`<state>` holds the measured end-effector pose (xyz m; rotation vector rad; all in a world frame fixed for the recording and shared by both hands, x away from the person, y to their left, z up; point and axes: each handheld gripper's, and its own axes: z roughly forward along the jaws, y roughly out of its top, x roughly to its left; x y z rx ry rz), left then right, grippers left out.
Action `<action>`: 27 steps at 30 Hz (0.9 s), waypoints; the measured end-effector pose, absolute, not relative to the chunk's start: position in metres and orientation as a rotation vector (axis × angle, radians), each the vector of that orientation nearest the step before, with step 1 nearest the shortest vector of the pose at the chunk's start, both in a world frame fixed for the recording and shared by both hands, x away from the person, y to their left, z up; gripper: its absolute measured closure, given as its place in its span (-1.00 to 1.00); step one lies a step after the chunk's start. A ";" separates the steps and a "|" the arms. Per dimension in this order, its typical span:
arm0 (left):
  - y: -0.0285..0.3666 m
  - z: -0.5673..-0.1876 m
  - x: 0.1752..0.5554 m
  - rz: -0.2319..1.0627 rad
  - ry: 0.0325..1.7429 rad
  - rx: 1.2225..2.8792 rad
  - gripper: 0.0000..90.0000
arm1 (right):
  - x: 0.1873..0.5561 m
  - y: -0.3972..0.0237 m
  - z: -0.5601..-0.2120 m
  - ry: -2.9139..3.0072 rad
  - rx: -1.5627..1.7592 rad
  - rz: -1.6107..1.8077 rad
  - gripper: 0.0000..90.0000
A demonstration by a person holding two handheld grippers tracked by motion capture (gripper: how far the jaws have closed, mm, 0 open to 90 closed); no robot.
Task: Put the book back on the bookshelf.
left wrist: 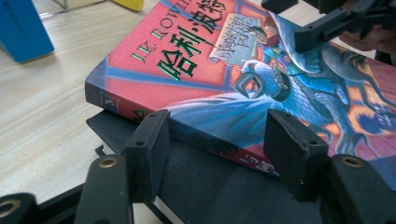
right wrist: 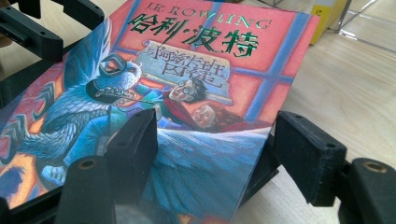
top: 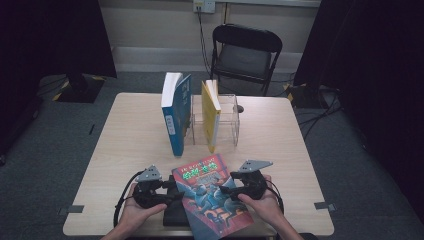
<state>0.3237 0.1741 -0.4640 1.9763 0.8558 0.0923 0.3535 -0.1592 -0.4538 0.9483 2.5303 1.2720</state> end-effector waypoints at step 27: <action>0.157 -0.465 0.358 0.169 0.887 1.988 -0.36 | 0.344 -0.153 -0.455 2.449 1.005 1.241 -0.47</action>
